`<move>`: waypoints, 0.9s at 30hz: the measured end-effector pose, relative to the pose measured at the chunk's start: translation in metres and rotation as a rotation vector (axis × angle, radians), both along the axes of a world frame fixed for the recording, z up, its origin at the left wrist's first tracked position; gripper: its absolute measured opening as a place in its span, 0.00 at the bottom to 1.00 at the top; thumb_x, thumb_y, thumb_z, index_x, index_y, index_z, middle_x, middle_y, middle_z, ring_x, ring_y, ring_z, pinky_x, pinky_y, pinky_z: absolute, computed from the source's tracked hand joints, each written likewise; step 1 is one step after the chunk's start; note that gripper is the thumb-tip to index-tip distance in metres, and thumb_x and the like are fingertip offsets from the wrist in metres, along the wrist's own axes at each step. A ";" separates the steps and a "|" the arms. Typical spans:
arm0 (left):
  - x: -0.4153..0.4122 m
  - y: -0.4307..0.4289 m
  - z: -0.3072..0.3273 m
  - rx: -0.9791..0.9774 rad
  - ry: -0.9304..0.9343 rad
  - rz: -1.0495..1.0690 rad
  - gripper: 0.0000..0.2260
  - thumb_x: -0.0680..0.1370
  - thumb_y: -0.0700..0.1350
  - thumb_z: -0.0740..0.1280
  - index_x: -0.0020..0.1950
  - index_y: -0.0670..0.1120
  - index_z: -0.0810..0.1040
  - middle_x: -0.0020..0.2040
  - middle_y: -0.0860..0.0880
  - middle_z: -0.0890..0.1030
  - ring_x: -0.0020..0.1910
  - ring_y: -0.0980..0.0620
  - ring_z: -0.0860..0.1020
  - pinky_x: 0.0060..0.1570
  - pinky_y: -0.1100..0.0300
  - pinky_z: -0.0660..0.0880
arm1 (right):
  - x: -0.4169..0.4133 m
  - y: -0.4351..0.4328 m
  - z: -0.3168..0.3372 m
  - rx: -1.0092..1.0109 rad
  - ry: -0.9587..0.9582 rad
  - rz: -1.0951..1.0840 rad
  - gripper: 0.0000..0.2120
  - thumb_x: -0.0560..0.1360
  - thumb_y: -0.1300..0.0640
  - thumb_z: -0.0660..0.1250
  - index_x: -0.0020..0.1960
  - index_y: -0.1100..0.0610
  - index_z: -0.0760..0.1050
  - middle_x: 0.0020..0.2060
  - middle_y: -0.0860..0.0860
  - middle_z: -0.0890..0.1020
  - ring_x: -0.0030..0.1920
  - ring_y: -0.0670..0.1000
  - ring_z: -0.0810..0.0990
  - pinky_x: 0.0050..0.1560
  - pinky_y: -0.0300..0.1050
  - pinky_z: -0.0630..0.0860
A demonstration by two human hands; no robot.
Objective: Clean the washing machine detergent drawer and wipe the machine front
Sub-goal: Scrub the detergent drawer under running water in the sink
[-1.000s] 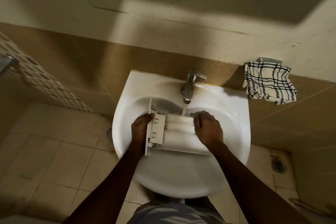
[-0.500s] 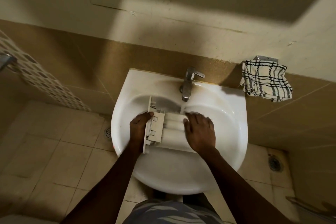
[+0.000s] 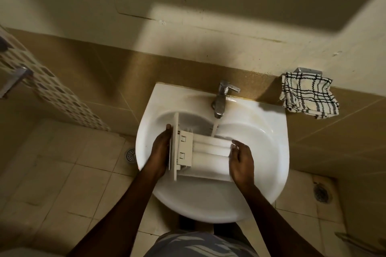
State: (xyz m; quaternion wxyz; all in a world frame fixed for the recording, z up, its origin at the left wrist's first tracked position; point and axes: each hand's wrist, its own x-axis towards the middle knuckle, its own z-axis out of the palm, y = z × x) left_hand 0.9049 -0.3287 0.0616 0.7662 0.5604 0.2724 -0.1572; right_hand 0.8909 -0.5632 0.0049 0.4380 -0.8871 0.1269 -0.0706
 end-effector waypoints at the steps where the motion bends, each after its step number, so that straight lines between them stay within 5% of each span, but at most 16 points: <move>1: 0.000 0.001 0.003 0.013 -0.012 -0.005 0.24 0.81 0.63 0.57 0.59 0.47 0.82 0.49 0.45 0.87 0.49 0.45 0.85 0.43 0.55 0.80 | 0.001 -0.003 0.005 0.011 -0.010 0.014 0.12 0.83 0.57 0.59 0.61 0.57 0.77 0.55 0.52 0.79 0.59 0.54 0.77 0.60 0.47 0.73; 6: 0.004 0.000 0.027 -0.022 -0.098 0.047 0.18 0.81 0.56 0.64 0.66 0.47 0.78 0.57 0.45 0.84 0.58 0.42 0.82 0.61 0.44 0.78 | 0.016 -0.011 0.072 0.461 0.107 -0.175 0.14 0.83 0.57 0.55 0.56 0.53 0.80 0.55 0.48 0.82 0.59 0.52 0.78 0.65 0.47 0.71; 9: 0.012 -0.010 0.048 -0.007 -0.187 0.131 0.16 0.81 0.51 0.66 0.66 0.47 0.77 0.59 0.45 0.84 0.56 0.44 0.83 0.58 0.46 0.79 | 0.013 -0.007 0.127 0.608 0.080 -0.062 0.14 0.83 0.59 0.56 0.56 0.57 0.80 0.53 0.50 0.84 0.55 0.52 0.81 0.61 0.48 0.75; 12: 0.017 -0.027 0.069 -0.002 -0.255 0.166 0.10 0.81 0.48 0.66 0.60 0.48 0.79 0.52 0.46 0.86 0.46 0.47 0.84 0.49 0.50 0.82 | 0.004 0.004 0.169 0.572 0.035 0.109 0.11 0.82 0.60 0.60 0.54 0.56 0.81 0.50 0.48 0.85 0.51 0.48 0.82 0.53 0.41 0.76; 15: 0.020 -0.047 0.084 0.025 -0.298 0.145 0.06 0.82 0.47 0.65 0.55 0.47 0.79 0.45 0.46 0.86 0.41 0.48 0.84 0.45 0.50 0.82 | -0.004 0.018 0.182 0.304 0.032 0.243 0.09 0.81 0.60 0.63 0.54 0.51 0.81 0.47 0.44 0.83 0.46 0.41 0.80 0.47 0.32 0.74; 19: 0.023 -0.073 0.092 0.134 -0.343 0.014 0.08 0.82 0.48 0.65 0.56 0.47 0.80 0.48 0.43 0.86 0.46 0.42 0.85 0.49 0.46 0.81 | -0.002 0.031 0.167 -0.065 0.131 0.283 0.11 0.82 0.51 0.58 0.59 0.49 0.77 0.48 0.45 0.83 0.46 0.47 0.81 0.50 0.47 0.78; 22: 0.024 -0.087 0.086 0.226 -0.373 -0.118 0.08 0.82 0.51 0.65 0.56 0.51 0.81 0.49 0.46 0.86 0.47 0.46 0.85 0.49 0.46 0.82 | 0.007 0.031 0.147 0.079 0.231 0.172 0.10 0.83 0.47 0.54 0.52 0.48 0.74 0.44 0.46 0.82 0.44 0.51 0.82 0.45 0.53 0.80; 25: 0.025 -0.089 0.076 0.220 -0.326 -0.243 0.13 0.84 0.54 0.60 0.57 0.50 0.81 0.44 0.48 0.84 0.39 0.52 0.83 0.32 0.57 0.76 | 0.009 0.026 0.118 0.300 0.205 -0.015 0.17 0.84 0.47 0.53 0.45 0.55 0.73 0.37 0.49 0.81 0.37 0.51 0.80 0.34 0.46 0.74; 27: 0.029 -0.082 0.060 0.336 -0.297 -0.276 0.15 0.84 0.55 0.59 0.59 0.50 0.81 0.47 0.49 0.82 0.40 0.52 0.81 0.30 0.59 0.74 | 0.007 0.021 0.104 0.456 0.238 -0.150 0.19 0.84 0.48 0.53 0.44 0.59 0.73 0.35 0.52 0.79 0.35 0.52 0.76 0.35 0.42 0.70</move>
